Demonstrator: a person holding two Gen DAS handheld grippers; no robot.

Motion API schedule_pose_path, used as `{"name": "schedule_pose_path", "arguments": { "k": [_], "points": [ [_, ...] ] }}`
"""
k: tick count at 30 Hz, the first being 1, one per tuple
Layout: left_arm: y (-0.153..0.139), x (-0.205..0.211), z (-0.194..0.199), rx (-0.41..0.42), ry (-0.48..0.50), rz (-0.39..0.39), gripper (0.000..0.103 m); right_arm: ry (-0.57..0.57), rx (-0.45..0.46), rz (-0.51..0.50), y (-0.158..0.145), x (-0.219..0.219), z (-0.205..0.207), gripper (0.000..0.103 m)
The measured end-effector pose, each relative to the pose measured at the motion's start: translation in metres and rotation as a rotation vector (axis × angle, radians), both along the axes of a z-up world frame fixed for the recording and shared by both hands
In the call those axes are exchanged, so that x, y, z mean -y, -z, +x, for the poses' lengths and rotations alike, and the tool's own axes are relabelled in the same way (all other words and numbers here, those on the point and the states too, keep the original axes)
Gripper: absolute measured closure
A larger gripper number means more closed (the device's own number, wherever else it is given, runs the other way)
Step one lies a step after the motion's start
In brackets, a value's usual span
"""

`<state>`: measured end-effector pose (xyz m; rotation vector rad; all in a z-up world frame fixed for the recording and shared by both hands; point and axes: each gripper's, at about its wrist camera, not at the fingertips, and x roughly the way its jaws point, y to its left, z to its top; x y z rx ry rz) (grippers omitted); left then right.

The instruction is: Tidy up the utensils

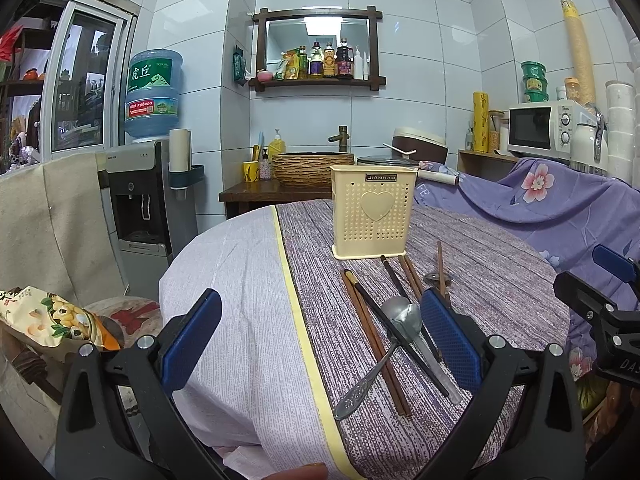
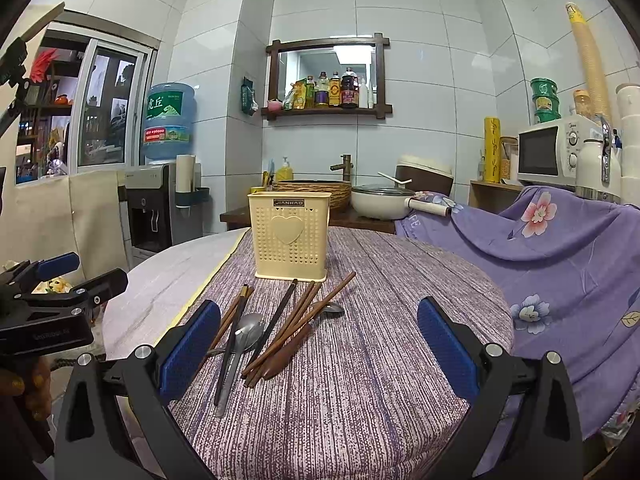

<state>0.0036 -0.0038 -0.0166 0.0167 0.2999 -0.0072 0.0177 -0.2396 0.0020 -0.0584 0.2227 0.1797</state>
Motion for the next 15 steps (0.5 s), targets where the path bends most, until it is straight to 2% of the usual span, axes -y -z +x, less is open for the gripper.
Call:
{"name": "schedule_pose_path", "arguments": {
  "k": [4, 10, 15],
  "points": [
    [0.005, -0.001, 0.010, -0.038, 0.001, 0.018, 0.005, 0.017, -0.015, -0.010, 0.002, 0.002, 0.007, 0.006],
    [0.018, -0.002, 0.047, -0.165, 0.025, 0.074, 0.005, 0.051, -0.200, 0.001, 0.015, 0.014, 0.055, 0.006],
    [0.023, -0.010, 0.081, -0.267, 0.086, 0.024, 0.005, 0.042, -0.257, 0.070, 0.008, 0.024, 0.087, 0.006]
  ]
}}
